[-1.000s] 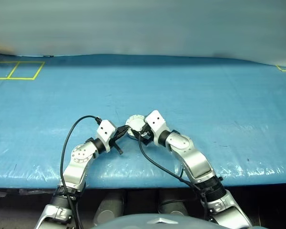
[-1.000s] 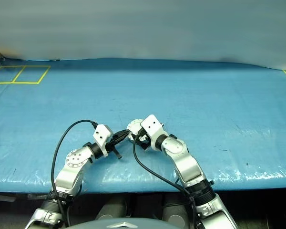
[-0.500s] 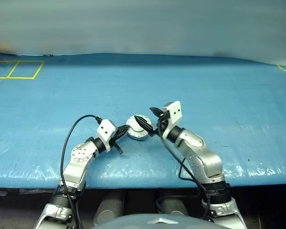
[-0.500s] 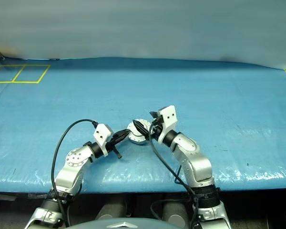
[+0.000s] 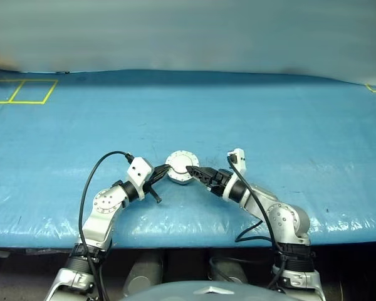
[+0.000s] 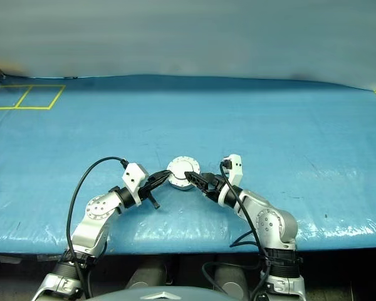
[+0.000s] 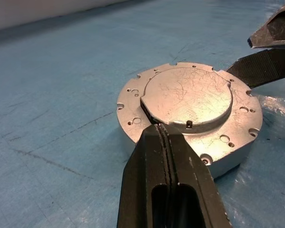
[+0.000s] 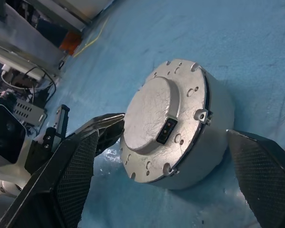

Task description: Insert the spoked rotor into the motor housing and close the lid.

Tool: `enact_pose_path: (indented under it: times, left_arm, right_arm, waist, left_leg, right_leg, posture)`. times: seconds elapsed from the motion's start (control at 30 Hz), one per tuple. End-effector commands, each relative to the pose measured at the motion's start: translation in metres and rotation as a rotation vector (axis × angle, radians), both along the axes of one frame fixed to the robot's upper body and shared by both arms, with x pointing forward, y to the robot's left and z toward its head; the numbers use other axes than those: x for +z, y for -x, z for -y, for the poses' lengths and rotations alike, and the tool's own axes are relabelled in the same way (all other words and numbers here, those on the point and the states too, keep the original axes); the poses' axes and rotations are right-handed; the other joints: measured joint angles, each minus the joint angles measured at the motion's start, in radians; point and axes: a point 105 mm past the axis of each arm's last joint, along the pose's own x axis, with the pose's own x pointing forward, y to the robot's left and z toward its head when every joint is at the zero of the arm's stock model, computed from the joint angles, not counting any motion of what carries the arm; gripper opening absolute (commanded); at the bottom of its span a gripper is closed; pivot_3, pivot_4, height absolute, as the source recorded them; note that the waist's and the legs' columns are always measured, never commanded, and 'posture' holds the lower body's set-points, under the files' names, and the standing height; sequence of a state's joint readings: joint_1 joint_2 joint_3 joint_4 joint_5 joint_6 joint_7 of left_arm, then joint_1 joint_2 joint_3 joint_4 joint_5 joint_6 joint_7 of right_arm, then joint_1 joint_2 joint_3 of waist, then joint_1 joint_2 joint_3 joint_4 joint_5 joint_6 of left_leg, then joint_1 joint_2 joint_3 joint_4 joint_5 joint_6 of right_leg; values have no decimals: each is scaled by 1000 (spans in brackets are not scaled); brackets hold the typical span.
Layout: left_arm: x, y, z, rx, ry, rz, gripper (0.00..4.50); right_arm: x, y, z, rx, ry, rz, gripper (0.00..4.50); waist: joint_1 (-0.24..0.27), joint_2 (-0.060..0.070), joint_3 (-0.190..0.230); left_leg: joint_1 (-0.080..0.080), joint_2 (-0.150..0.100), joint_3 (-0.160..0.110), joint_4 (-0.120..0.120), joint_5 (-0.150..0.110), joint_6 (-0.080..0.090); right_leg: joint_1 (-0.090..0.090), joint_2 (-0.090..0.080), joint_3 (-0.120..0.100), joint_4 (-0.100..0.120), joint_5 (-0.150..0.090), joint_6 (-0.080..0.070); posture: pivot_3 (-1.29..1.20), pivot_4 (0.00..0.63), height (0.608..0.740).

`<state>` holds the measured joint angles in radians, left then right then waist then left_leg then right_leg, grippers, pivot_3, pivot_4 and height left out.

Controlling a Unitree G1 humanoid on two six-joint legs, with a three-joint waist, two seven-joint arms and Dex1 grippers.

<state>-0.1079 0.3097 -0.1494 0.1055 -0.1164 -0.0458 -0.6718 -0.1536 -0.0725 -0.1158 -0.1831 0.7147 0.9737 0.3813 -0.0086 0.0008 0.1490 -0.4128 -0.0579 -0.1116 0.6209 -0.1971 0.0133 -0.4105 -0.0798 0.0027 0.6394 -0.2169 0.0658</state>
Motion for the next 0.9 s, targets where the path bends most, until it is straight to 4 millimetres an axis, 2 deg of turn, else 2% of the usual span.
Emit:
enact_pose_path:
  times: [0.03,0.17,0.3,0.4,0.6,0.73,0.9]
  left_arm:
    - [-6,4,5,-21,-20,-25,0]
    - [-7,6,6,-25,-19,-28,0]
    - [-8,7,5,-25,-19,-31,0]
    - [-8,7,5,-24,-21,-32,0]
    - [-8,7,5,-28,-25,-33,0]
    - [-9,7,5,-30,-28,-31,0]
    - [-9,6,5,-30,-33,-29,0]
  right_arm:
    - [-1,-5,-2,-30,-3,-15,4484]
    - [1,-5,-3,-22,-14,-11,4484]
    - [-8,-2,-3,-15,-23,-60,4484]
    - [-10,3,-10,7,-90,-93,4484]
    - [6,6,-27,64,-257,-86,4484]
    - [6,9,-33,99,-254,-87,4484]
    - [1,6,-29,70,-238,-95,4484]
  waist:
    - [0,0,0]
    - [0,0,0]
    - [0,0,0]
    - [-1,0,0]
    - [-3,1,0]
    - [-3,1,1]
    - [-3,1,1]
  left_leg:
    - [0,0,0,0,0,0]
    - [0,0,0,0,0,0]
    - [0,0,0,0,0,0]
    - [1,0,0,0,0,0]
    - [0,0,0,0,0,0]
    - [0,0,0,0,0,0]
    - [0,0,0,0,0,0]
  right_leg:
    - [0,0,0,0,0,0]
    - [0,0,0,0,0,0]
    - [0,0,0,0,0,0]
    - [0,0,0,0,0,0]
    - [0,0,0,1,0,0]
    - [-1,0,0,0,0,0]
    - [-1,0,0,1,0,0]
  posture:
    - [0,150,740]
    - [0,150,740]
    - [0,150,740]
    - [0,150,740]
    - [0,150,740]
    - [0,150,740]
    - [0,150,740]
